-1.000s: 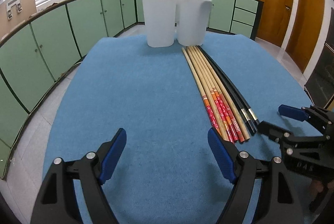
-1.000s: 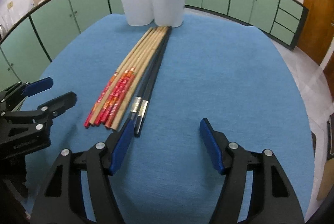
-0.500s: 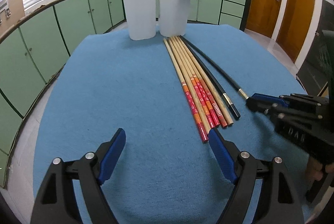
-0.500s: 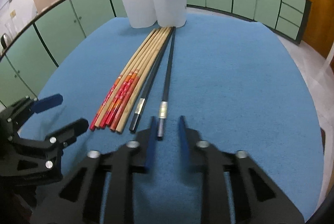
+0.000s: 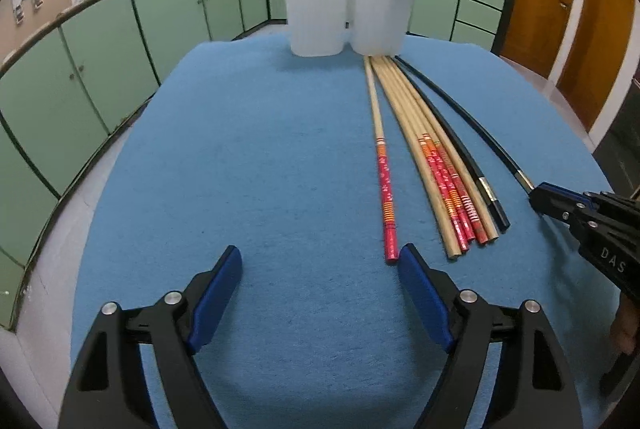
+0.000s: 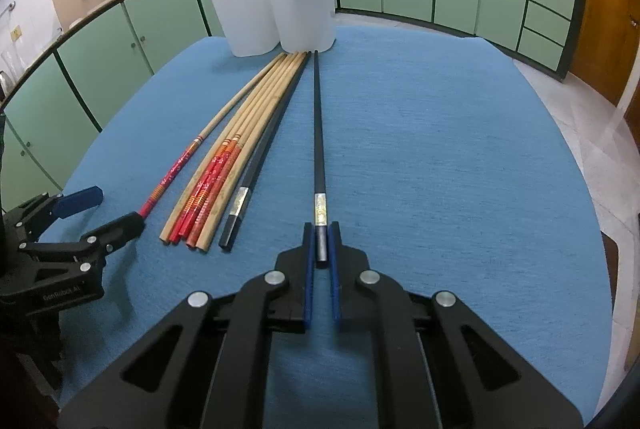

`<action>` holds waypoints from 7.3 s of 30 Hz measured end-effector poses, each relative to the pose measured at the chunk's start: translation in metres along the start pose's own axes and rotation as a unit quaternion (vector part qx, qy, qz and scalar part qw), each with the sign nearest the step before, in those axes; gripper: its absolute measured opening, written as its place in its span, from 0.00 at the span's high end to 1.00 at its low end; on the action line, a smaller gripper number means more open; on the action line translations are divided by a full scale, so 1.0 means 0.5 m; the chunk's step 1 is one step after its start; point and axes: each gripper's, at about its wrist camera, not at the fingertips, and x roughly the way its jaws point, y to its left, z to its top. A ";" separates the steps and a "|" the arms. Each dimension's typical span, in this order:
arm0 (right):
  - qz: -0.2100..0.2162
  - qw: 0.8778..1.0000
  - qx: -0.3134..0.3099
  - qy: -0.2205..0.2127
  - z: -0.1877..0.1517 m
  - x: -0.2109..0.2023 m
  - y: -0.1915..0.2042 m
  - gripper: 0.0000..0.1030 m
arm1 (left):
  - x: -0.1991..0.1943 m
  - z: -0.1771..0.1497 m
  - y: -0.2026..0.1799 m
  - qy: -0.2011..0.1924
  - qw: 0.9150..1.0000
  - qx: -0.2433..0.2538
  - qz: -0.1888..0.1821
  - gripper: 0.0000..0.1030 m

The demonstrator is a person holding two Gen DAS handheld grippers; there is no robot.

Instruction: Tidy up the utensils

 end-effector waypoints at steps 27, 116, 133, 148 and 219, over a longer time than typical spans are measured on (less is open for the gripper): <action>0.011 0.998 -0.011 -0.060 0.064 -0.089 -0.026 0.94 | -0.119 0.055 -0.012 -0.083 0.995 0.045 -0.042 0.94; -0.026 0.983 -0.001 -0.181 0.272 -0.132 -0.060 0.13 | -0.132 0.232 0.027 -0.185 0.982 0.022 -0.029 0.31; -0.025 0.999 -0.010 -0.036 0.024 -0.020 0.032 0.30 | -0.017 0.021 0.019 -0.042 0.999 0.009 -0.007 0.31; 0.006 0.999 -0.035 0.001 0.008 0.007 0.078 0.70 | -0.021 0.013 0.015 -0.039 0.999 0.008 -0.009 0.31; -0.015 0.997 -0.019 -0.073 0.073 -0.105 -0.029 0.94 | -0.173 0.093 -0.029 -0.109 0.992 0.061 -0.032 0.94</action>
